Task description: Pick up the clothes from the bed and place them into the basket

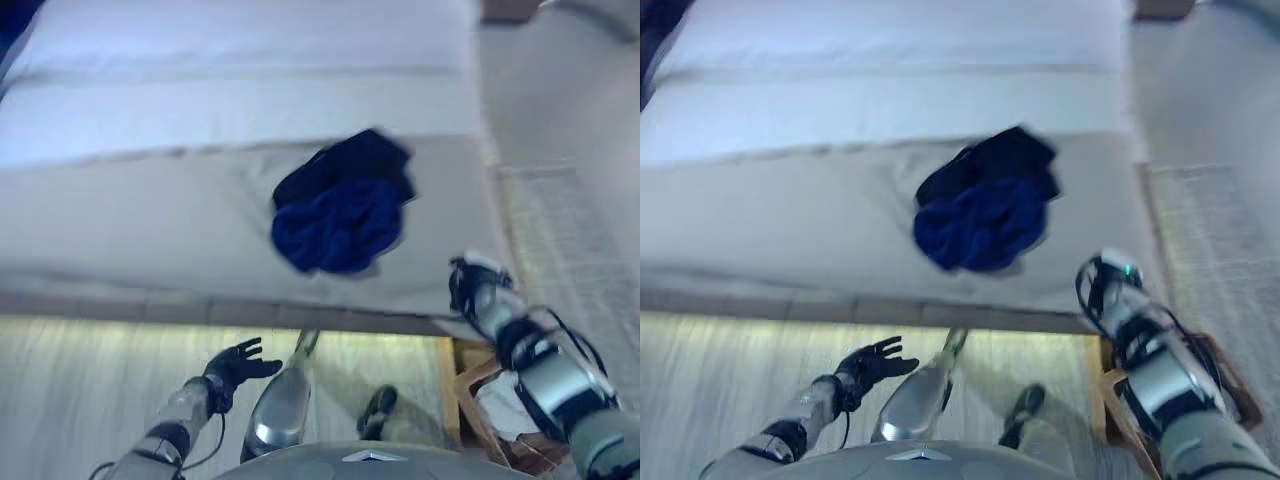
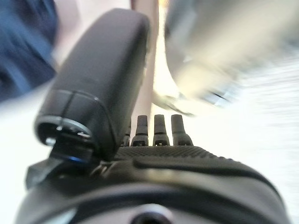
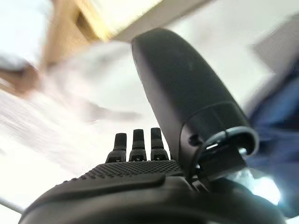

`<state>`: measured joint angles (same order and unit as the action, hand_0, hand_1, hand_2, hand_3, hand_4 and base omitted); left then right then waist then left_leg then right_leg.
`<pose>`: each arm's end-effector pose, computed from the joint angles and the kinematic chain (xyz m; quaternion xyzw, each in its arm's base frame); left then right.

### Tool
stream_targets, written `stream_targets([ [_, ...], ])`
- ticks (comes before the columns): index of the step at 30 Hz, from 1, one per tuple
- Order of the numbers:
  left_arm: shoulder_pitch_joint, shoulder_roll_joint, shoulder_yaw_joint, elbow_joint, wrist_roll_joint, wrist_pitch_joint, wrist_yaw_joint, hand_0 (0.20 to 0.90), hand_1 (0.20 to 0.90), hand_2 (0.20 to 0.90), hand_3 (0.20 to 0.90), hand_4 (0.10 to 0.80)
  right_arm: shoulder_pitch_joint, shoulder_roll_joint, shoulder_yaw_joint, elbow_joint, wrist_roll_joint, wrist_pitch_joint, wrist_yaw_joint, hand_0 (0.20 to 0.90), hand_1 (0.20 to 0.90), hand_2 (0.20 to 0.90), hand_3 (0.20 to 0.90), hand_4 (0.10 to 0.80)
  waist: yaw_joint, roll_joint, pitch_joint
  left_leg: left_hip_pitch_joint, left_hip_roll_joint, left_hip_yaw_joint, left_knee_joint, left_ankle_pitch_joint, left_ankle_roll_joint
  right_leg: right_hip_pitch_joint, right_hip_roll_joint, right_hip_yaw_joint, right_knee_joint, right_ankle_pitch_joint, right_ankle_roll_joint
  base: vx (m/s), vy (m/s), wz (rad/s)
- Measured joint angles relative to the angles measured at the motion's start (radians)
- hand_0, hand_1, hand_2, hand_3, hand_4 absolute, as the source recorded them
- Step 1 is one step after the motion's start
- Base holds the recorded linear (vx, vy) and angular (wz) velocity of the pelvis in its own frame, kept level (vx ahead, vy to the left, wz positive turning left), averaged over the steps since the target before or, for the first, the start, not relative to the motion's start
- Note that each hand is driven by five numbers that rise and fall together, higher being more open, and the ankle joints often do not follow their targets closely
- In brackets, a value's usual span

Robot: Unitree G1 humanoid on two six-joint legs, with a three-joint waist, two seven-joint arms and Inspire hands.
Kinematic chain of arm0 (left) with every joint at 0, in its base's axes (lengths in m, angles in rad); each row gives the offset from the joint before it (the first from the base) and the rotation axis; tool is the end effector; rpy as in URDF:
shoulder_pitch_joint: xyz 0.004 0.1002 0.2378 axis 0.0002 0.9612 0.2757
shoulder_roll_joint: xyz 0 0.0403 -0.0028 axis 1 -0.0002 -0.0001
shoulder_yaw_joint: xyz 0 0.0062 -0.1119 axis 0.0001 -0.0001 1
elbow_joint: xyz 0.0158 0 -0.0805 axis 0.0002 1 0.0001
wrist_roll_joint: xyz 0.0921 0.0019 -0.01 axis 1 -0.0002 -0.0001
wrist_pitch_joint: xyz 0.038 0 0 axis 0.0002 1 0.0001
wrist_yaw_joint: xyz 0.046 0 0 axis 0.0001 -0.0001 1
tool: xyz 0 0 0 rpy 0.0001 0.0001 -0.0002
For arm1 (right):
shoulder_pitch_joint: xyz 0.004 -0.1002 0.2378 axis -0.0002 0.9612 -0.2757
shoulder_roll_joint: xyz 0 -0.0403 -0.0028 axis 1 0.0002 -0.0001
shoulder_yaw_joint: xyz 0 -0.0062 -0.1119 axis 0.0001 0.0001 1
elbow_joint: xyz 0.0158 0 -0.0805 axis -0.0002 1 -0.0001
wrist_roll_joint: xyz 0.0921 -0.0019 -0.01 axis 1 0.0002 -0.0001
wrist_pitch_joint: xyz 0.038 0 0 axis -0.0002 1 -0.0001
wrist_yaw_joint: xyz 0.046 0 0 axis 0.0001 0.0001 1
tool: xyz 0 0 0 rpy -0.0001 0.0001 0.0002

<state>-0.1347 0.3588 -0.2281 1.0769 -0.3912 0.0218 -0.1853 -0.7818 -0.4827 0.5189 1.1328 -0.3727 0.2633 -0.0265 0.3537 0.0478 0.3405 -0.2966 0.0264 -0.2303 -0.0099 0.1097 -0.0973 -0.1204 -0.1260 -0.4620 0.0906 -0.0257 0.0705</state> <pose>0.1401 0.2484 -0.0851 0.0039 0.4647 0.0011 0.8855 0.3108 -0.2444 0.0529 -0.5620 0.2872 -0.0078 0.7756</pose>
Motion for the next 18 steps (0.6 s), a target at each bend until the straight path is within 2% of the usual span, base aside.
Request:
stream_targets([
  [3,0.048,0.031,-0.003,-0.004,0.000,0.015,0.001,0.900,0.900,0.900,0.900,0.800,-0.020,0.079,0.000,-0.002,0.037,0.003,0.002,0.900,0.900,0.900,0.900,0.800,0.048,0.002,0.018,-0.006,-0.028,-0.019,0.006,-0.001,-0.001,-0.014,-0.038,-0.020,0.083,-0.050,0.012,0.014,-0.058,0.51],
  [5,0.057,0.029,-0.003,-0.015,0.000,0.014,0.000,0.900,0.900,0.900,0.900,0.800,-0.018,0.105,0.000,0.007,0.041,0.013,-0.003,0.900,0.900,0.900,0.900,0.800,0.063,-0.001,0.021,-0.013,-0.043,-0.023,0.006,0.008,0.011,-0.027,-0.056,-0.025,0.116,-0.072,0.018,0.024,-0.033,0.28],
  [7,0.071,0.028,-0.003,-0.048,-0.002,0.010,-0.003,0.900,0.900,0.900,0.900,0.800,-0.014,0.123,-0.001,0.006,0.067,0.024,-0.039,0.900,0.900,0.900,0.900,0.800,0.069,-0.018,0.035,-0.015,-0.054,-0.022,0.006,0.008,0.011,-0.030,-0.068,-0.029,0.126,-0.078,0.026,0.042,-0.027,0.08],
  [11,0.042,0.020,-0.003,-0.072,-0.002,-0.030,-0.016,0.900,0.900,0.900,0.900,0.800,-0.011,0.127,-0.006,-0.008,0.128,0.006,-0.105,0.900,0.900,0.900,0.900,0.800,0.056,-0.052,0.054,-0.011,-0.059,-0.023,0.007,0.041,0.020,-0.011,-0.064,-0.031,0.102,-0.079,0.028,0.069,0.000,-0.03],
  [15,0.013,-0.007,-0.003,-0.072,-0.002,-0.071,-0.019,0.900,0.900,0.900,0.900,0.800,-0.006,0.134,-0.037,-0.020,0.168,0.002,-0.154,0.900,0.900,0.900,0.900,0.800,0.051,-0.058,0.057,0.002,-0.064,-0.007,0.007,0.074,0.044,0.007,-0.063,-0.019,0.084,-0.077,0.030,0.077,0.068,-0.09],
  [18,0.012,-0.016,-0.004,-0.069,-0.003,-0.089,-0.019,0.900,0.900,0.900,0.900,0.800,0.026,0.135,-0.043,-0.060,0.195,0.003,-0.176,0.900,0.900,0.900,0.900,0.800,0.044,-0.058,0.058,0.046,-0.072,0.009,0.006,0.073,0.048,0.053,-0.069,-0.016,0.057,-0.074,0.029,0.071,0.071,-0.07],
])
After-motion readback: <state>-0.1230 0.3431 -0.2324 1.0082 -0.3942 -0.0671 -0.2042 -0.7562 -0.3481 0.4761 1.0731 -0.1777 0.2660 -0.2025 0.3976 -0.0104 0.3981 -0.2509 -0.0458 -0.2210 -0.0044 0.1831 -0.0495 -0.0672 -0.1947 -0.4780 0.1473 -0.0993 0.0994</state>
